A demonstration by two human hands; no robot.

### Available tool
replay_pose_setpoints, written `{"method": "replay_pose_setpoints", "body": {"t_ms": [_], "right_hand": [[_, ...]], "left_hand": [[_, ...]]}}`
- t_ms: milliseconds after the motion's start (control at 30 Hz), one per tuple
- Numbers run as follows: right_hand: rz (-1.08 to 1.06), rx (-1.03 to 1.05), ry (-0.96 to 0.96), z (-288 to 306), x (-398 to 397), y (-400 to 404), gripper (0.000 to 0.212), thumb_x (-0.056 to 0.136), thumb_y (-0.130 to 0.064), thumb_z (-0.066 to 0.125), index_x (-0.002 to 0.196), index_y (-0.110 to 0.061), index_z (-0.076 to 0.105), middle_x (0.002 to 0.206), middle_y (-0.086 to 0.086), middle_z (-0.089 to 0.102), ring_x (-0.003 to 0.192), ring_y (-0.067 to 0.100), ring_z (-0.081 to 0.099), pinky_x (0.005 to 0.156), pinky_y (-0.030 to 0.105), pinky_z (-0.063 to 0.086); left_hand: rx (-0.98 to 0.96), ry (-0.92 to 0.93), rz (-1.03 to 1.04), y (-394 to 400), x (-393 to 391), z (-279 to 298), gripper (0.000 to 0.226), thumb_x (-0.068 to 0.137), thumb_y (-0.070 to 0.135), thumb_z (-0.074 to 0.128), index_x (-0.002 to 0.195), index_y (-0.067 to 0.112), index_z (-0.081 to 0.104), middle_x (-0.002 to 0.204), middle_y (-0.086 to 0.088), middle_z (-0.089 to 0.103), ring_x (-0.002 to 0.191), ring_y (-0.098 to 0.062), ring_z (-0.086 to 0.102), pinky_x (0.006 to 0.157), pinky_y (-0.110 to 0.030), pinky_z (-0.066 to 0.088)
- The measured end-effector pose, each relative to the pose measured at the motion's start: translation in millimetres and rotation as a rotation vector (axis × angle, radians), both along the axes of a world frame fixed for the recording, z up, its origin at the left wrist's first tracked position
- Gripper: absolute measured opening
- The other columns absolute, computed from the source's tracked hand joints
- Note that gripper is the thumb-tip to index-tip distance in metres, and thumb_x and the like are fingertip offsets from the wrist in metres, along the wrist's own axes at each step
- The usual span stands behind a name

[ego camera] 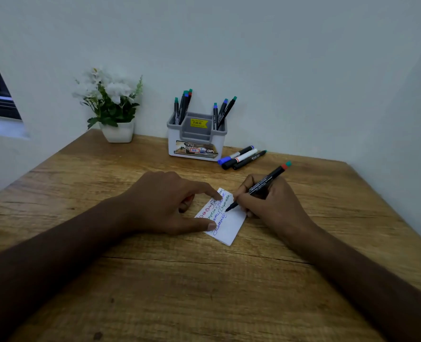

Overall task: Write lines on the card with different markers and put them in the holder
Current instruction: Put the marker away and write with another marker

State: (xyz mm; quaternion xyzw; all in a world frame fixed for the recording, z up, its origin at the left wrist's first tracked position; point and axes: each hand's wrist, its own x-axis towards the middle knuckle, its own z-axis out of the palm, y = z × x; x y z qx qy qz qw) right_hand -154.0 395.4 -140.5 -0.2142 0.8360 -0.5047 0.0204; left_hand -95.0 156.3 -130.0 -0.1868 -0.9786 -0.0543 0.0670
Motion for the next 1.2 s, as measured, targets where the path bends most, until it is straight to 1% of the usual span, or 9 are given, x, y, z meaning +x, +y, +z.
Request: {"method": "replay_pose_setpoints", "body": {"t_ms": [33,133,300,433,600,800,967,1100,1200], "right_hand": [[0.007,0.017,0.005,0.4,-0.2,0.6,0.014,0.091,-0.022,0.072,0.082,-0.011,0.074,0.076,0.007,0.076,0.074,0.032,0.069,0.074,0.059,0.058],[0.016,0.039,0.0,1.9,0.9,0.6,0.009,0.088,-0.02,0.073,0.08,-0.015,0.074,0.075,-0.001,0.077,0.067,0.011,0.067,0.074,0.055,0.06],[0.015,0.048,0.045,2.5,2.5,-1.4,0.008,0.089,-0.021,0.072,0.081,-0.019,0.074,0.083,0.009,0.077,0.085,0.033,0.071,0.078,0.062,0.059],[-0.016,0.037,0.058,4.1,3.9,-2.8,0.007,0.089,-0.021,0.074,0.083,-0.023,0.075,0.084,0.002,0.078,0.083,0.025,0.073,0.08,0.055,0.063],[-0.005,0.057,0.068,4.4,4.6,-2.8,0.009,0.088,-0.018,0.073,0.08,-0.02,0.074,0.078,0.004,0.077,0.078,0.028,0.072,0.075,0.057,0.06],[-0.045,0.023,0.023,0.3,0.9,-4.1,0.005,0.087,-0.028,0.074,0.087,-0.023,0.075,0.086,0.001,0.078,0.087,0.028,0.073,0.079,0.059,0.062],[-0.018,0.033,0.042,1.4,1.4,-2.4,0.009,0.09,-0.019,0.073,0.082,-0.022,0.074,0.078,-0.002,0.077,0.074,0.016,0.071,0.075,0.047,0.063],[-0.013,0.018,0.053,-0.4,-0.6,-2.6,0.009,0.093,-0.017,0.073,0.086,-0.023,0.073,0.083,-0.003,0.078,0.07,0.007,0.07,0.071,0.035,0.062],[0.015,0.008,0.035,0.4,-0.9,-1.6,0.011,0.093,-0.014,0.071,0.086,-0.022,0.072,0.071,-0.008,0.075,0.061,0.005,0.067,0.064,0.03,0.058]], "left_hand": [[0.002,0.003,-0.001,-0.1,-0.4,-0.3,0.07,0.077,0.092,0.039,0.14,0.06,0.043,0.062,0.011,0.057,0.059,-0.007,0.055,0.053,-0.024,0.036],[0.006,-0.003,-0.003,-0.3,-0.1,-0.5,0.071,0.077,0.092,0.039,0.14,0.059,0.043,0.062,0.011,0.057,0.06,-0.007,0.055,0.054,-0.025,0.037],[0.01,-0.003,-0.003,-0.4,0.8,0.5,0.073,0.075,0.093,0.036,0.14,0.06,0.044,0.062,0.012,0.056,0.06,-0.005,0.054,0.053,-0.023,0.036],[0.017,-0.022,-0.001,0.0,0.5,0.4,0.072,0.075,0.092,0.038,0.139,0.059,0.045,0.062,0.012,0.056,0.059,-0.005,0.054,0.054,-0.025,0.038],[0.011,-0.02,-0.003,0.4,0.1,0.5,0.071,0.077,0.092,0.04,0.139,0.059,0.044,0.061,0.013,0.055,0.058,-0.004,0.053,0.055,-0.024,0.039],[0.014,-0.043,0.001,0.7,-0.4,0.8,0.072,0.076,0.091,0.04,0.14,0.059,0.044,0.061,0.012,0.054,0.058,-0.005,0.053,0.054,-0.022,0.035],[0.012,-0.06,0.004,1.8,0.5,2.4,0.069,0.079,0.088,0.044,0.141,0.057,0.044,0.064,0.012,0.057,0.06,-0.006,0.054,0.055,-0.022,0.036],[0.013,-0.054,0.003,2.1,1.2,3.1,0.07,0.077,0.089,0.042,0.14,0.058,0.045,0.063,0.012,0.056,0.059,-0.005,0.053,0.055,-0.023,0.036],[0.007,-0.051,0.007,1.8,1.7,2.6,0.07,0.076,0.09,0.04,0.139,0.059,0.045,0.063,0.012,0.055,0.06,-0.005,0.054,0.056,-0.026,0.04]]}}
